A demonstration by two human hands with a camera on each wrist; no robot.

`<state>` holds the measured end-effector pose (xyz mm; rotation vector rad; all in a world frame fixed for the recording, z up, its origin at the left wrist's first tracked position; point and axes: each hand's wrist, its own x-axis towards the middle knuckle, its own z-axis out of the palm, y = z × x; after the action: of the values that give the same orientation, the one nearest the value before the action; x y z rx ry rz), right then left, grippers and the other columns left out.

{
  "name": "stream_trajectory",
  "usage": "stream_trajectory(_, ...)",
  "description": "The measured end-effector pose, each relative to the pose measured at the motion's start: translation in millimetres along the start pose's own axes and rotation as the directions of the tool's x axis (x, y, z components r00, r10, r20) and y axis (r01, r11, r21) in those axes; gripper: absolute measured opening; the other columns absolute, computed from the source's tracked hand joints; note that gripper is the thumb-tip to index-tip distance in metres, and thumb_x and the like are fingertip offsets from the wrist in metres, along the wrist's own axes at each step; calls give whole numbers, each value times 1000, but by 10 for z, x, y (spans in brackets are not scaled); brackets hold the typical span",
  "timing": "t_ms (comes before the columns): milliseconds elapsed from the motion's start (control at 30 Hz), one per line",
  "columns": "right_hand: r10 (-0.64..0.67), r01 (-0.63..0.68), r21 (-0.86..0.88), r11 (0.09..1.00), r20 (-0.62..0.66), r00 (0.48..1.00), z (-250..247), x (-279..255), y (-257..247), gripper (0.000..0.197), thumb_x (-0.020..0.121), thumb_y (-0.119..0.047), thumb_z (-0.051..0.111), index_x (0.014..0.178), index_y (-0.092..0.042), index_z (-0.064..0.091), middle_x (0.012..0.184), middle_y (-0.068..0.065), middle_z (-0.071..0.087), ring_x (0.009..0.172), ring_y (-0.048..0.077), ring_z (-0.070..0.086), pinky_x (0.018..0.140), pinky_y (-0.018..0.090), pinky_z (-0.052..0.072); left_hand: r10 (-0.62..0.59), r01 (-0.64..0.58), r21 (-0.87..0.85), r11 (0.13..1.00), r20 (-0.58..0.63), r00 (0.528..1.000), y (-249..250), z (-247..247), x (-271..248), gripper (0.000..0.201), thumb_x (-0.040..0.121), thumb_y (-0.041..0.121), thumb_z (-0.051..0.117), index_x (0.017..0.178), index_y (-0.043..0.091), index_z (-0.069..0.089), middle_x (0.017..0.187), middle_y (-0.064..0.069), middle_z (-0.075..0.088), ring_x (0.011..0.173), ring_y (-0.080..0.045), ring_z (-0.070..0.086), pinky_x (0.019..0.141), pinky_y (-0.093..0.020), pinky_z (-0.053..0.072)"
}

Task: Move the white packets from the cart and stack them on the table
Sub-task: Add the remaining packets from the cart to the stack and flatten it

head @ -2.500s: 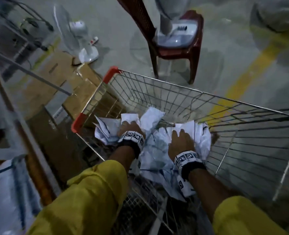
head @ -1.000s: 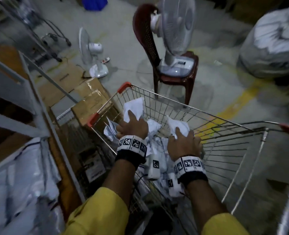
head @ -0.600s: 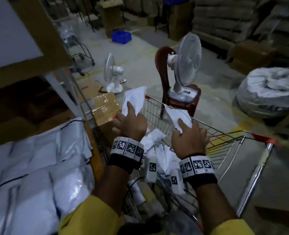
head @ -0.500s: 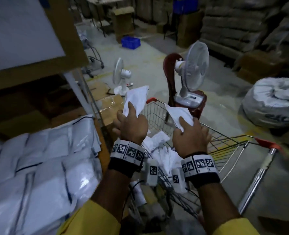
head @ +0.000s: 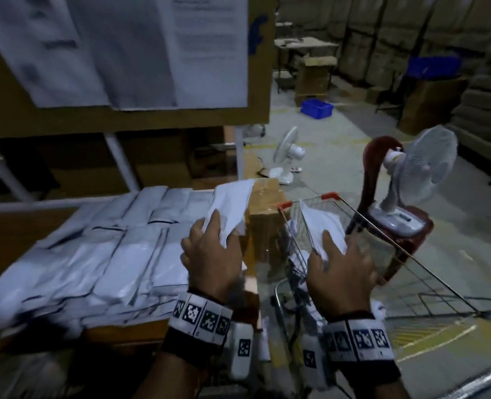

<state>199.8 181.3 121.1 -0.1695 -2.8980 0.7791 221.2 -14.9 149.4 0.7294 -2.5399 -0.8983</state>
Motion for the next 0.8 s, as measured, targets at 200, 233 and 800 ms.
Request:
stream_trajectory(200,-105,99,59,993,105,989,175,-358,-539,62,90,-50,33,151,-37,36,159,10,23,132,37,28,109,45,22,-103,102,-7,995,-117,988,-642,-548,-37,57,97,44,56,150,34,42,154,-4,38,134,-35,34,110,-48,30)
stream_trajectory(233,-124,116,76,990,108,986,206,-394,-655,67,85,-52,30,151,-37,36,159,10,24,131,37,28,108,45,22,-120,120,-4,993,-132,984,-741,-636,-4,57,96,44,57,150,34,42,154,-4,38,134,-36,34,110,-48,30)
stream_trajectory(800,-158,150,59,987,172,972,1449,405,-3130,59,100,-54,34,155,-34,28,160,17,19,142,40,18,116,51,16,-244,253,45,967,-137,960,-2350,-1851,2303,64,95,36,51,155,33,30,157,-10,28,136,-38,28,115,-50,24)
